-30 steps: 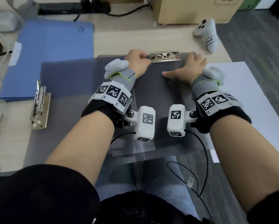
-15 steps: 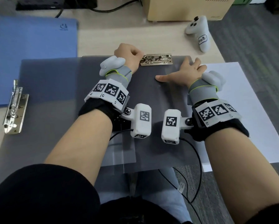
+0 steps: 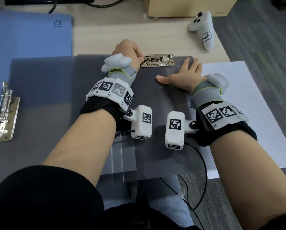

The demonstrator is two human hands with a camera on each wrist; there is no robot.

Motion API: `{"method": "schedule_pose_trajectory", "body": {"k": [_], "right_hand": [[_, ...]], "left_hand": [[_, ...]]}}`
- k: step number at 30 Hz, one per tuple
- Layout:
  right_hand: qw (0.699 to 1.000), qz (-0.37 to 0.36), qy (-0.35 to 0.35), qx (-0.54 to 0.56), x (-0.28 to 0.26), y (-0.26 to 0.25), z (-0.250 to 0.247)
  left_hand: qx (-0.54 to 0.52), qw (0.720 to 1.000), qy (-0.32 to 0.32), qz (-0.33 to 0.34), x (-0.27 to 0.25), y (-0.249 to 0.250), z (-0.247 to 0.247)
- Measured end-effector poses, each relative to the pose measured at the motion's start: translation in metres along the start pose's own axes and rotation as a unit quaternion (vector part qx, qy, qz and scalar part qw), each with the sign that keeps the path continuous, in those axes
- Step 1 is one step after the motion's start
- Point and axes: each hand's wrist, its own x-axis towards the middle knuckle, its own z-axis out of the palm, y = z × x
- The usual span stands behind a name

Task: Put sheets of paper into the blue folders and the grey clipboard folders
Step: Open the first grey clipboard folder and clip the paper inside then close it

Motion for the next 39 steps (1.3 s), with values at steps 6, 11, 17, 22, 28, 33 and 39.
{"method": "schedule_pose_trajectory", "body": {"k": [6, 11, 17, 22, 28, 33, 39], "right_hand": [[1.0, 0.0, -0.006, -0.007, 0.003, -0.001, -0.001], [1.0, -0.004, -0.005, -0.004, 0.001, -0.001, -0.001], [1.0, -0.01, -0.005, -0.003, -0.001, 0.0, -0.002], [1.0, -0.017, -0.016, -0.002, -0.003, 0.002, -0.005], [0.999, -0.028, -0.025, 0.007, -0.004, 0.005, -0.008], [0.999, -0.029, -0.026, 0.004, -0.004, 0.005, -0.007], [0.999, -0.035, -0.021, 0.006, -0.004, 0.006, -0.007]], "left_hand": [[-0.067, 0.998, -0.018, -0.006, 0.006, -0.001, -0.002], [-0.097, 0.995, 0.005, 0.031, 0.008, 0.013, -0.006], [-0.151, 0.984, -0.013, 0.097, 0.004, 0.03, -0.003], [-0.133, 0.981, -0.057, 0.126, 0.0, 0.037, -0.001], [-0.324, 0.938, -0.121, 0.008, -0.003, 0.054, 0.0], [-0.417, 0.889, -0.188, -0.027, -0.011, 0.061, 0.002], [-0.337, 0.901, -0.272, 0.017, -0.014, 0.075, 0.003]]}}
